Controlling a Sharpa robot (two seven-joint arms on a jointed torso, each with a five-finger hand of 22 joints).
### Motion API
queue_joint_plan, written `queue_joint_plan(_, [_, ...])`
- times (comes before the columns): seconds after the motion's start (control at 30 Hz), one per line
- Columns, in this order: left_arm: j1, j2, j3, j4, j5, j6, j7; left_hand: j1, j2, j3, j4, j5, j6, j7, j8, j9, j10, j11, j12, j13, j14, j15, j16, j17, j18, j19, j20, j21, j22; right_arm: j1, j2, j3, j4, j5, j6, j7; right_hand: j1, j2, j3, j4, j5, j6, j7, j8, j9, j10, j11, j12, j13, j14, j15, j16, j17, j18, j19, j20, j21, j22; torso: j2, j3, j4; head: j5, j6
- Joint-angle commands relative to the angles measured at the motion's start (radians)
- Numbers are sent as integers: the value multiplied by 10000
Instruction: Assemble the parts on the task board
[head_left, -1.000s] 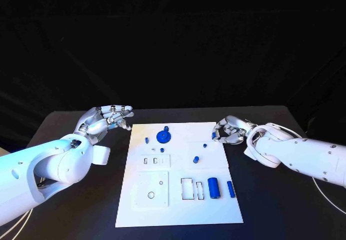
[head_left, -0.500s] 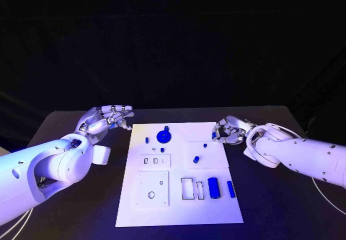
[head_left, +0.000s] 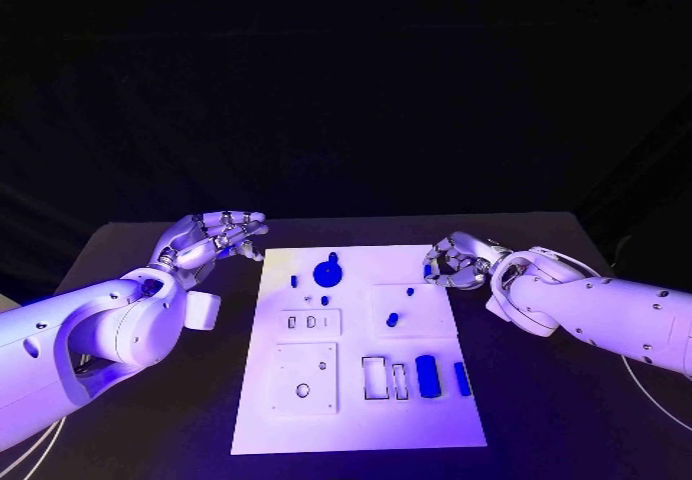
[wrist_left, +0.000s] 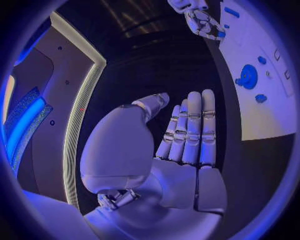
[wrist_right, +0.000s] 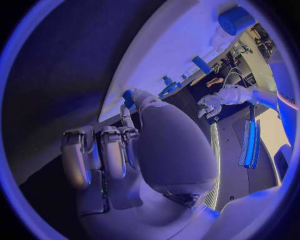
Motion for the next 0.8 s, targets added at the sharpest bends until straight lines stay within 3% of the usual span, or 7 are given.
queue_joint_plan(0.03, [8,8,7,14,-37,178,27,27,65,54,-5,-51,36,57,61,9,35,29,-19,12,-64,9,66,-12,117,-69,-1,50,9,-30,16,-14,30,-117,89,29,67,124,141,-27,27,168,-19,80,10,1050,-109,39,2635,1043,-124,54,2627,-68,1045,-120,44,2629,3,6,-7,12,1])
queue_joint_plan(0.27, [8,9,7,13,-38,183,13,34,70,61,-10,-53,36,57,60,9,35,29,-19,11,-67,9,68,-15,117,-76,0,59,16,-33,21,-14,42,-117,-139,126,168,517,690,-116,-114,934,-402,604,214,1050,-446,39,2635,1043,-401,54,2627,-68,1045,-366,44,2629,1,0,2,-14,13])
queue_joint_plan(0.4, [8,9,7,9,-38,194,4,47,81,72,-21,-59,36,57,61,10,34,30,-19,11,-74,8,71,-20,118,-91,0,78,29,-37,22,-14,107,98,-531,1,159,573,904,-244,-218,1105,-543,849,338,1050,-568,39,2635,1043,-516,54,2627,-68,1045,-476,44,2629,0,6,1,-3,-3])
queue_joint_plan(0.67, [8,6,7,-10,-38,202,-13,64,87,83,-36,-64,37,58,62,11,35,29,-19,11,-79,7,76,-26,119,-106,-1,101,45,-47,-25,-12,452,761,-1333,-598,121,561,1051,-347,-46,1143,-596,1001,421,1050,-635,39,2635,1043,-554,54,2627,-68,1045,-530,44,2629,-15,-4,-33,8,29])
queue_joint_plan(0.8, [8,4,6,-15,-38,209,-29,64,87,83,-36,-64,37,58,62,11,35,29,-19,11,-79,7,76,-26,119,-106,-1,101,45,2,-108,-3,873,928,-1395,-1261,36,516,1077,-353,-25,1076,-578,1020,438,1050,-633,39,2635,1043,-538,54,2627,-68,1045,-531,44,2629,-29,-22,-21,-2,18])
